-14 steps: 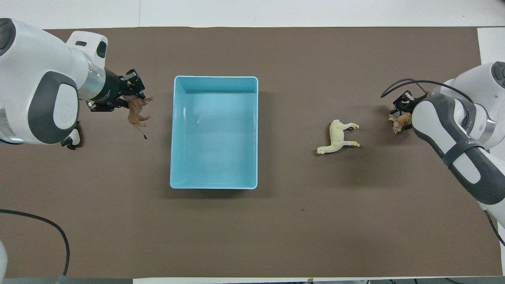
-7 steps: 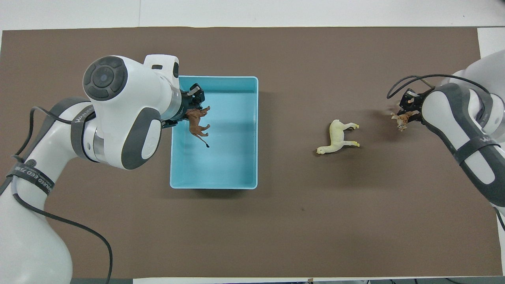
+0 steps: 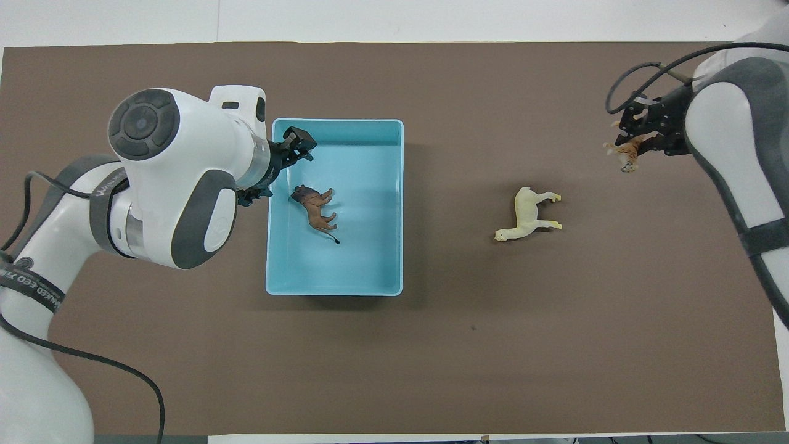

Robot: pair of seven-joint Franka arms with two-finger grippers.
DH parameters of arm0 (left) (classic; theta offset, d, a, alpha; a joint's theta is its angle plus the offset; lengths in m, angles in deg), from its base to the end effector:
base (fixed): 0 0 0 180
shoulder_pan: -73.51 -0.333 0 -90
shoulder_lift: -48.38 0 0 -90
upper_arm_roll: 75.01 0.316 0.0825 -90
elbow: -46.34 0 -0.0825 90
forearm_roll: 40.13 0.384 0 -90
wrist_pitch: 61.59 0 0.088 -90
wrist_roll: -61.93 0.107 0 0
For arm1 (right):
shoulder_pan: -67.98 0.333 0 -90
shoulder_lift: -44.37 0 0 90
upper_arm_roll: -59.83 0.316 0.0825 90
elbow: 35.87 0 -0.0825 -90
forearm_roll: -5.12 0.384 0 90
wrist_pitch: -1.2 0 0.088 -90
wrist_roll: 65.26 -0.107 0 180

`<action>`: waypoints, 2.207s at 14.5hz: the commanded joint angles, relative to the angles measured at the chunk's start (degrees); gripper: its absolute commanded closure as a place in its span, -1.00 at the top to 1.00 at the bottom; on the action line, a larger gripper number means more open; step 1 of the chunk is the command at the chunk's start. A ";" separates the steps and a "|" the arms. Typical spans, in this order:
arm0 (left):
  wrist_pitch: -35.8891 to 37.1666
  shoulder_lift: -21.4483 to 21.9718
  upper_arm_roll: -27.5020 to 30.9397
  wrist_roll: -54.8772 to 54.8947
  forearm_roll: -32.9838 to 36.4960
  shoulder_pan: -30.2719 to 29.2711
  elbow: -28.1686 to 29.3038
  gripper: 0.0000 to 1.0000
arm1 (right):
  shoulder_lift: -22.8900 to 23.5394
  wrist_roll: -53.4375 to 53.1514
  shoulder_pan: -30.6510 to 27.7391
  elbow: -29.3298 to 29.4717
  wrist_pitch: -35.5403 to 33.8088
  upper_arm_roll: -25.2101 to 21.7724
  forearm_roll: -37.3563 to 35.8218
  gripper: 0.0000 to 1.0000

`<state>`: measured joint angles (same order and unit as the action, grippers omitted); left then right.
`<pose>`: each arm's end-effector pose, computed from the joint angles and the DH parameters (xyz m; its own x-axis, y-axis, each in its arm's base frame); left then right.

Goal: Put all toys into storage box
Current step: 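Carry the tan dog into the box while the left gripper reaches the panda, then grasp the panda with the left gripper while the right gripper grasps the cream horse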

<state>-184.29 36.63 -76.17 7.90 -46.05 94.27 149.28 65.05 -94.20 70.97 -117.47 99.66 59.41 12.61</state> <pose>0.5837 -0.2388 0.4467 0.8191 0.5737 0.0010 0.5654 -0.8075 0.1680 0.6611 0.0425 0.4866 0.8812 -0.4574 -0.1197 -0.4675 -0.8807 -0.0764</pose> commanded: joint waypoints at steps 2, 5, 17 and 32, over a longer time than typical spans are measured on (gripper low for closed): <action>4.92 1.55 0.02 8.37 6.61 -6.93 -0.98 1.00 | 1.91 -13.03 12.53 5.57 0.23 -0.11 -0.37 -1.00; 5.28 1.64 -0.07 26.45 6.62 -14.75 -0.37 1.00 | 1.91 -21.92 20.45 5.40 9.96 -0.11 2.16 -1.00; -10.02 3.57 0.11 61.13 7.24 -30.86 15.62 1.00 | 7.62 -31.88 32.35 5.49 14.59 -0.73 -0.36 1.00; -23.20 2.61 0.02 60.44 7.24 -33.50 24.77 1.00 | -9.68 19.61 8.26 -22.87 15.69 -1.96 -1.42 1.00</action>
<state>-205.02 38.85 -75.75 69.51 -39.58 61.00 172.82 60.69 -79.04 80.54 -130.69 110.60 56.76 11.47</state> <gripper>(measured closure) 0.000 0.000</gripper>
